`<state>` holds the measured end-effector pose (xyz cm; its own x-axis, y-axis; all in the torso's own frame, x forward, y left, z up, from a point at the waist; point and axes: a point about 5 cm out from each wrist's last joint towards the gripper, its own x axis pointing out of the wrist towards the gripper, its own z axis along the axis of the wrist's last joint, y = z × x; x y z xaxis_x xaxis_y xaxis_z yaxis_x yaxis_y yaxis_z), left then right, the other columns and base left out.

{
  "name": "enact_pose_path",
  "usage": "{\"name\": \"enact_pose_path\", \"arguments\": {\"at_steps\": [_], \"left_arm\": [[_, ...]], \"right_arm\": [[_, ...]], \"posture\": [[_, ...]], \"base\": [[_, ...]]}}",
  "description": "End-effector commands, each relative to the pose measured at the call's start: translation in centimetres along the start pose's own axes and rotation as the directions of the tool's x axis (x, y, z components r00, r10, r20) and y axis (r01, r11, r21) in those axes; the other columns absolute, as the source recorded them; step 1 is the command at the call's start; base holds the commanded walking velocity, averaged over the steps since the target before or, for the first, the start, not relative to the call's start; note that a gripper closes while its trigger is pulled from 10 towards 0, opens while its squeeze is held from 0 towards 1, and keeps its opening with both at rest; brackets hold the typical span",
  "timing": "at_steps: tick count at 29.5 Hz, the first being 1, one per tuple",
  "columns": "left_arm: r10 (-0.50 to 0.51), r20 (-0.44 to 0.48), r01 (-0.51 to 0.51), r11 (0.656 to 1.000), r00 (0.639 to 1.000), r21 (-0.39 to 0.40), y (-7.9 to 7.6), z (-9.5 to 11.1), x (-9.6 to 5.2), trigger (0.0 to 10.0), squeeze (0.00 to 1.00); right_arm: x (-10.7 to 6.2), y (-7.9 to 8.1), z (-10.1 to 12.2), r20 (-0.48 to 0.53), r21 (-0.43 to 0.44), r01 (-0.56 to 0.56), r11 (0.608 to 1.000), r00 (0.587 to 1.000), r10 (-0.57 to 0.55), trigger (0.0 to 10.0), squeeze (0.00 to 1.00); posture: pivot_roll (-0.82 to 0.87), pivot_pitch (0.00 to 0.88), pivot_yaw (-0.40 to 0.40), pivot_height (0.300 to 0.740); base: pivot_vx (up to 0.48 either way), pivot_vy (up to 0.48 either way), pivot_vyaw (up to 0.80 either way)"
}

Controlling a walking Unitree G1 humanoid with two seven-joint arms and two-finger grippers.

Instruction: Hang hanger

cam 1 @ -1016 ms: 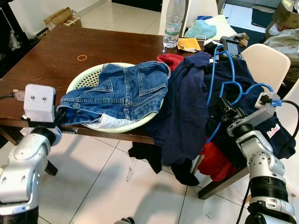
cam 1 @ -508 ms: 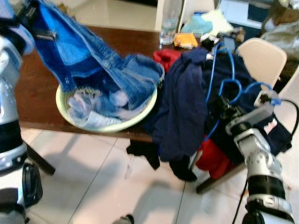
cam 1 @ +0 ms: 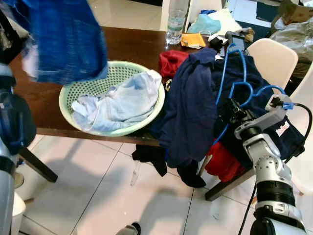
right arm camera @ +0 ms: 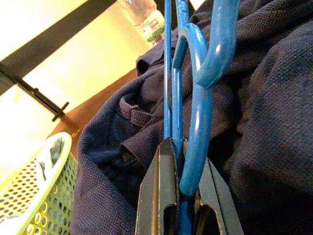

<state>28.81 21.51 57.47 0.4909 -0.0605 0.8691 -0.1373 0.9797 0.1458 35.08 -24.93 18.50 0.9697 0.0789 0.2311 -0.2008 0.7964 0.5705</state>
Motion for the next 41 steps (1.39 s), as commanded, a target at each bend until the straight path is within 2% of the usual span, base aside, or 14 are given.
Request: {"name": "enact_pose_path", "arguments": {"at_steps": [1, 3, 6, 9, 14, 16, 19, 21, 31, 34, 37, 39, 40, 41], "left_arm": [[-0.028, 0.118, 0.033, 0.999, 0.993, -0.043, -0.6, 2.5, 0.4, 10.0, 0.0], [-0.123, 0.084, 0.138, 0.969, 0.989, -0.207, -3.3, 0.9, 0.2, 10.0, 0.0], [-0.177, 0.06, 0.187, 0.934, 0.982, -0.305, -5.0, -0.3, 0.0, 10.0, 0.0], [-0.3, 0.012, 0.273, 0.853, 0.954, -0.445, -9.2, -2.8, -1.6, 10.0, 0.0], [-0.321, 0.001, 0.284, 0.837, 0.947, -0.467, -10.2, -3.5, -2.0, 10.0, 0.0], [-0.336, -0.016, 0.283, 0.817, 0.942, -0.502, -11.2, -4.2, -2.6, 10.0, 0.0], [-0.353, -0.111, 0.208, 0.747, 0.929, -0.632, -14.4, -7.2, -5.1, 10.0, 0.0], [-0.354, -0.121, 0.197, 0.739, 0.928, -0.644, -14.8, -7.5, -5.5, 10.0, 0.0], [-0.342, -0.125, 0.186, 0.741, 0.931, -0.646, -14.5, -7.3, -5.7, 10.0, 0.0], [-0.255, -0.106, 0.156, 0.818, 0.961, -0.554, -11.2, -6.8, -4.7, 10.0, 0.0], [-0.219, -0.092, 0.142, 0.846, 0.971, -0.514, -9.9, -6.5, -4.3, 10.0, 0.0], [-0.131, -0.049, 0.1, 0.911, 0.99, -0.4, -7.0, -5.2, -3.1, 10.0, 0.0], [-0.131, -0.049, 0.1, 0.911, 0.99, -0.4, -7.0, -5.2, -3.1, 10.0, 0.0], [-0.087, -0.009, 0.08, 0.944, 0.996, -0.319, -5.5, -4.0, -2.2, 10.0, 0.0]], "right_arm": [[-0.6, -0.7, -0.4, 0.005, 0.016, 0.032, 0.999, 0.999, -0.032, 10.0, 0.0], [-0.8, -0.8, -0.2, 0.025, 0.025, 0.034, 0.999, 0.999, -0.034, 10.0, 0.0], [-0.9, -0.9, 0.0, 0.041, 0.035, 0.036, 0.999, 0.998, -0.038, 10.0, 0.0], [-1.2, -1.0, 0.3, 0.083, 0.075, 0.034, 0.997, 0.996, -0.04, 10.0, 0.0], [-1.2, -1.0, 0.4, 0.092, 0.083, 0.027, 0.996, 0.995, -0.035, 10.0, 0.0], [-1.3, -0.9, 0.4, 0.097, 0.086, 0.022, 0.996, 0.995, -0.03, 10.0, 0.0], [-1.5, -0.9, 0.5, 0.127, 0.119, 0.008, 0.993, 0.992, -0.023, 10.0, 0.0], [-1.5, -0.9, 0.5, 0.133, 0.126, 0.007, 0.992, 0.991, -0.023, 10.0, 0.0], [-1.7, -1.2, 0.6, 0.148, 0.155, 0.01, 0.988, 0.988, -0.033, 10.0, 0.0], [-1.9, -1.5, 0.6, 0.158, 0.178, 0.017, 0.984, 0.986, -0.046, 10.0, 0.0], [-1.9, -1.5, 0.5, 0.158, 0.178, 0.017, 0.984, 0.986, -0.046, 10.0, 0.0], [-2.0, -1.6, 0.4, 0.157, 0.183, 0.015, 0.983, 0.987, -0.045, 10.0, 0.0], [-2.0, -1.6, 0.4, 0.157, 0.183, 0.015, 0.983, 0.987, -0.045, 10.0, 0.0], [-2.0, -1.6, 0.3, 0.157, 0.19, 0.013, 0.982, 0.987, -0.044, 10.0, 0.0]], "posture": [[0.2, 0.179, -0.002, 0.74], [0.2, 0.181, 0.002, 0.74], [0.2, 0.184, 0.003, 0.74], [0.2, 0.18, 0.006, 0.74], [0.2, 0.18, 0.006, 0.74], [0.19, 0.178, 0.007, 0.74], [0.2, 0.161, 0.012, 0.74], [0.2, 0.161, 0.012, 0.74], [0.21, 0.157, 0.018, 0.74], [0.2, 0.149, 0.019, 0.74], [0.2, 0.139, 0.02, 0.74], [0.2, 0.139, 0.02, 0.74], [0.2, 0.139, 0.02, 0.74], [0.2, 0.121, 0.02, 0.74]], "base": [[0.0, 0.0, 0.0], [-0.302, 0.0, 0.0], [-0.349, 0.0, 0.0], [-0.415, 0.0, 0.0], [-0.48, 0.0, 0.0], [-0.48, 0.0, 0.0], [-0.48, 0.0, 0.0], [-0.48, 0.0, 0.0], [-0.48, 0.0, 0.0], [-0.452, 0.0, 0.0], [-0.373, 0.0, 0.0], [-0.122, 0.0, 0.0], [0.0, 0.0, 0.0], [0.0, 0.0, 0.0]]}}
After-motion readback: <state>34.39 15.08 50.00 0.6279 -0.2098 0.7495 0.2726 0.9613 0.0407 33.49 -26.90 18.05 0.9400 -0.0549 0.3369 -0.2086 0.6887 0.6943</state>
